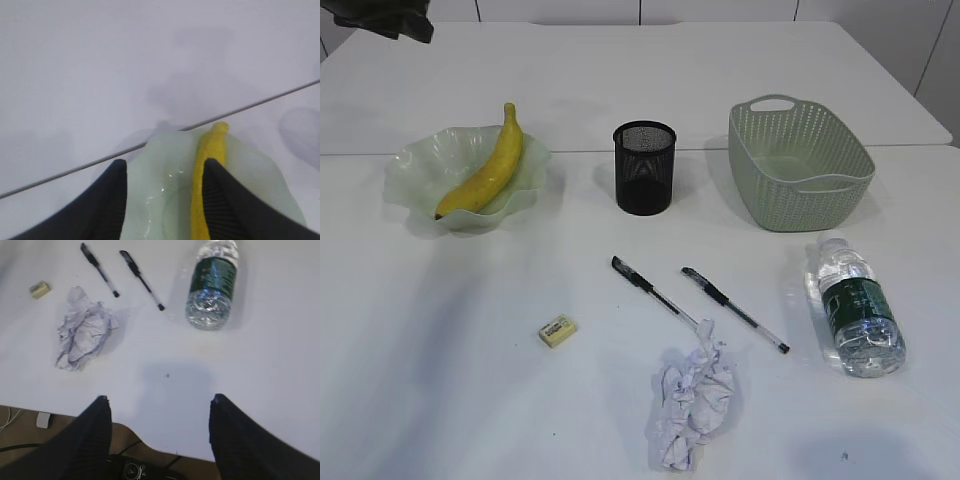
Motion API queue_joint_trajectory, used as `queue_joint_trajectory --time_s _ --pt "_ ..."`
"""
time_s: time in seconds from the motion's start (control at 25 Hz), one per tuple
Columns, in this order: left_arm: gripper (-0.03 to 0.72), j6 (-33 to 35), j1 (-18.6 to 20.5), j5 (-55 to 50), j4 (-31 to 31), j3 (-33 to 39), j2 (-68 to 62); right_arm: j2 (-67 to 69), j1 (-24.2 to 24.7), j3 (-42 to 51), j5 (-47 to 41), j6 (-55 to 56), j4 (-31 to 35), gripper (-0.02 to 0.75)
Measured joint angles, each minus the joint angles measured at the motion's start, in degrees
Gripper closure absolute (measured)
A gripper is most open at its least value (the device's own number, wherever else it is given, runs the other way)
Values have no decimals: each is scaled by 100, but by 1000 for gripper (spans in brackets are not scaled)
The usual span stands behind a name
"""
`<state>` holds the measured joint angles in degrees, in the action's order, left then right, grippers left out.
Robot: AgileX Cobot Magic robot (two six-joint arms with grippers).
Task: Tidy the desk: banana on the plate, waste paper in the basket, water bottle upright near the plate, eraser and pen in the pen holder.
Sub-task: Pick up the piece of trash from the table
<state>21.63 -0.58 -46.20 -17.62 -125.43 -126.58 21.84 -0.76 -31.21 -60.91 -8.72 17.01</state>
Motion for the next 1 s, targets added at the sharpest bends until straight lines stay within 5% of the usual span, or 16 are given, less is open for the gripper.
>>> queue_joint_trajectory --time_s 0.4,0.6,1.0 --pt "428 0 676 -620 -46 -8 502 310 0 0 264 -974 705 272" --pt "440 -35 1119 -646 -785 -8 592 878 0 0 428 -1455 1188 272" --pt "445 -48 1254 1042 -987 -8 1010 1082 0 0 870 -1915 1777 272"
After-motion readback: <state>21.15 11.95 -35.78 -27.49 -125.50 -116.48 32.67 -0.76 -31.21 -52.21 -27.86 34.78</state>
